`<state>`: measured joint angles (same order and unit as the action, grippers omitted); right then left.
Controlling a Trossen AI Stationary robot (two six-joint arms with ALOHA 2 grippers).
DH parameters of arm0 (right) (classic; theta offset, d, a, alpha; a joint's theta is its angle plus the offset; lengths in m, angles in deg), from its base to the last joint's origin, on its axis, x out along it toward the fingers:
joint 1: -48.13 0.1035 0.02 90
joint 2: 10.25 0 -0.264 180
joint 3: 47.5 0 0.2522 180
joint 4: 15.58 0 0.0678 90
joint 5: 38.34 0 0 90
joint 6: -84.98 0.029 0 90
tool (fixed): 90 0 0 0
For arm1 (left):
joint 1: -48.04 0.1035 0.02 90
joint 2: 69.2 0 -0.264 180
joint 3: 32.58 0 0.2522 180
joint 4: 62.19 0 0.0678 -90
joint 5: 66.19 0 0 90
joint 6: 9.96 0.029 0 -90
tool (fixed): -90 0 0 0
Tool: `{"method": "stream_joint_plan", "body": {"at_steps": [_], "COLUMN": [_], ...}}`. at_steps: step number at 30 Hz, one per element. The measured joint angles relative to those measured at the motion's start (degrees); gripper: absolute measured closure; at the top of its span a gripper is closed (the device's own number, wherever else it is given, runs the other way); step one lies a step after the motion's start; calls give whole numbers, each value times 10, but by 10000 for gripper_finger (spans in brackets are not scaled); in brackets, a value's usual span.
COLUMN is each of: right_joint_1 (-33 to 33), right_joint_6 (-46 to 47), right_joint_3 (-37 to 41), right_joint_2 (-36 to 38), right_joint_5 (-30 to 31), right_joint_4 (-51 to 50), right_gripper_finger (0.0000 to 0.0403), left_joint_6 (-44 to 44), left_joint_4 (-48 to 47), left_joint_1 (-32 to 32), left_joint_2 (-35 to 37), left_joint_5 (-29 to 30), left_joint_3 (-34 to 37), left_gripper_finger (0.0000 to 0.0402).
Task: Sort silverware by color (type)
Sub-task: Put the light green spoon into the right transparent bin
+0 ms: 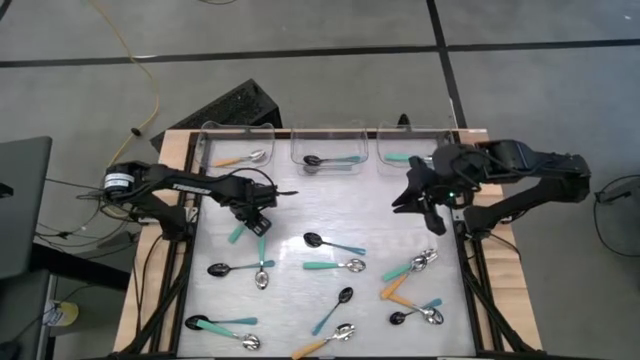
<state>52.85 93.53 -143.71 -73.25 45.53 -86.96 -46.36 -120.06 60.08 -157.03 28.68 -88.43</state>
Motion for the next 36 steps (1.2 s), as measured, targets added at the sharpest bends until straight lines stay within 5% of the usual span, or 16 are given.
{"method": "stream_joint_plan", "body": {"at_steps": [8,18,25,31,36], "right_joint_1": [-18,-47,-102,-104,-90], "right_joint_6": [-11,1,62,114,118], "right_joint_3": [0,17,137,238,256], "right_joint_2": [0,0,-1,-20,-52], "right_joint_5": [3,12,17,3,3], "right_joint_4": [0,21,222,478,627], "right_gripper_finger": [310,310,310,310,310], "left_joint_6": [53,110,143,175,167], "left_joint_4": [-10,-25,260,522,619], "left_joint_1": [6,12,12,12,15], "left_joint_2": [12,81,118,112,107], "left_joint_5": [-30,-67,-93,-235,-307], "left_joint_3": [-5,-113,-136,-136,-136], "left_gripper_finger": [380,377,378,378,378]}}
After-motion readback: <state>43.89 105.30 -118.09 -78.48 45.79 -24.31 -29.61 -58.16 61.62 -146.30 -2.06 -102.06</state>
